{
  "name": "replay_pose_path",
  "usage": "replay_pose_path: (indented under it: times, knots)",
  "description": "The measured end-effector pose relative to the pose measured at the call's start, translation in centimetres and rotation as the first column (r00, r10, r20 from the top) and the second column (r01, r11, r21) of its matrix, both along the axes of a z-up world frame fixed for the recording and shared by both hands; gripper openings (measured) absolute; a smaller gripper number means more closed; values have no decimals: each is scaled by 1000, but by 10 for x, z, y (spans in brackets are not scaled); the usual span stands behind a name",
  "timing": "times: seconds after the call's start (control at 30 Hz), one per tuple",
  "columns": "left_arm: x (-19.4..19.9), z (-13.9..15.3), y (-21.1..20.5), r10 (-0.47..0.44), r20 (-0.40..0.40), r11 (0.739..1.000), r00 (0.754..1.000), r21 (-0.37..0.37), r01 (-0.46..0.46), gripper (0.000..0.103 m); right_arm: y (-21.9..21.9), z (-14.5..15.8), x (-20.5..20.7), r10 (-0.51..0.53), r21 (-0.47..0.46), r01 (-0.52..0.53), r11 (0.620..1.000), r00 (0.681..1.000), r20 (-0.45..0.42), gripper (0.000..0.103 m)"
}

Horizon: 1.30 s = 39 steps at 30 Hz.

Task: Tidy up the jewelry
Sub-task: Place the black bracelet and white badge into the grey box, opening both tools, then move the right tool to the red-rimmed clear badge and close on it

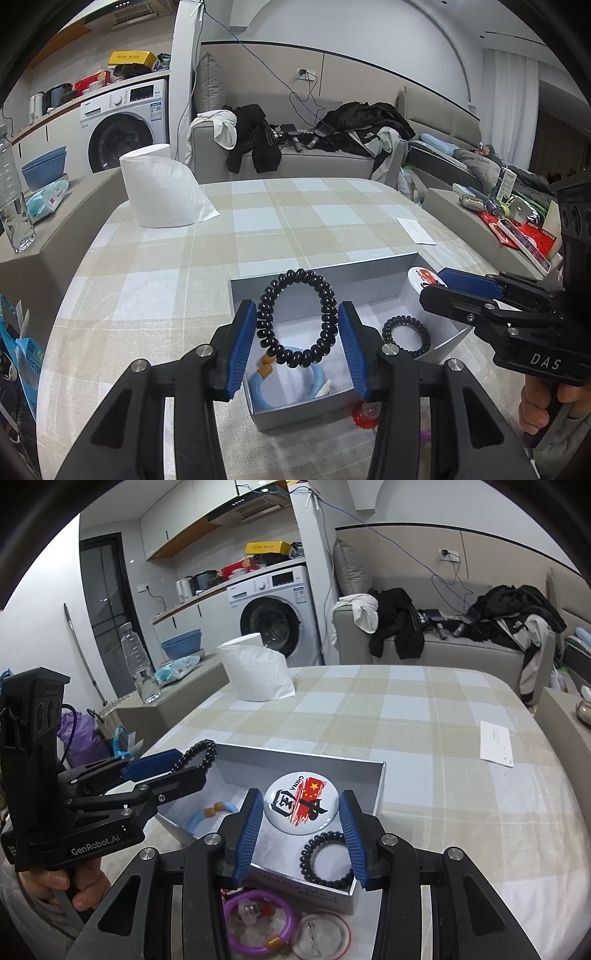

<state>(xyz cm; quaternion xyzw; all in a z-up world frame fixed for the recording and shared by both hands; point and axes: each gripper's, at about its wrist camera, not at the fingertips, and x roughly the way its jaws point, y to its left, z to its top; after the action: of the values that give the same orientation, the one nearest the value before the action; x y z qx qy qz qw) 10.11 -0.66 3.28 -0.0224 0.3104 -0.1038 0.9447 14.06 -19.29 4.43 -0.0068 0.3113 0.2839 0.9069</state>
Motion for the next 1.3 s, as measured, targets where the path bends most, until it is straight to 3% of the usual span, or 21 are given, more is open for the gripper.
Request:
replay_pose_path:
  times: [0.17,0.3,0.33,0.4,0.43,0.5,0.63,0.83,1.07,1.3]
  knots:
    - [-2,1,-2,-4,-6,1000,1000,-7,4,43,-2,-1,2,-14,1,14,1000,1000,-5,46]
    - [-5,4,-3,1,1,1000,1000,-3,-1,47,-6,4,-2,-16,17,16,1000,1000,11,62]
    - [-7,6,-4,5,4,1000,1000,3,-5,53,-8,6,-4,-16,20,16,1000,1000,17,69]
    - [-12,10,-5,14,24,1000,1000,13,-15,77,-13,8,-11,-15,24,15,1000,999,28,83]
    - [-16,12,-4,16,37,1000,999,9,-17,82,-16,8,-15,-18,24,18,1000,999,33,93]
    - [-22,15,-3,11,56,1000,998,-17,-10,97,-23,8,-23,-30,22,29,999,999,39,103]
    - [-37,18,-1,-11,86,998,996,-60,16,102,-40,7,-36,-65,26,64,998,997,46,103]
    - [-49,3,-2,-3,72,999,997,-51,6,102,-54,-4,-40,-99,20,99,995,995,9,103]
    - [-47,-16,-2,-4,11,1000,1000,-28,5,102,-48,-24,-39,-58,15,59,998,997,-54,103]
    - [-49,-24,2,-39,-28,996,999,-83,36,102,-37,-34,-45,-19,-48,15,999,998,-66,103]
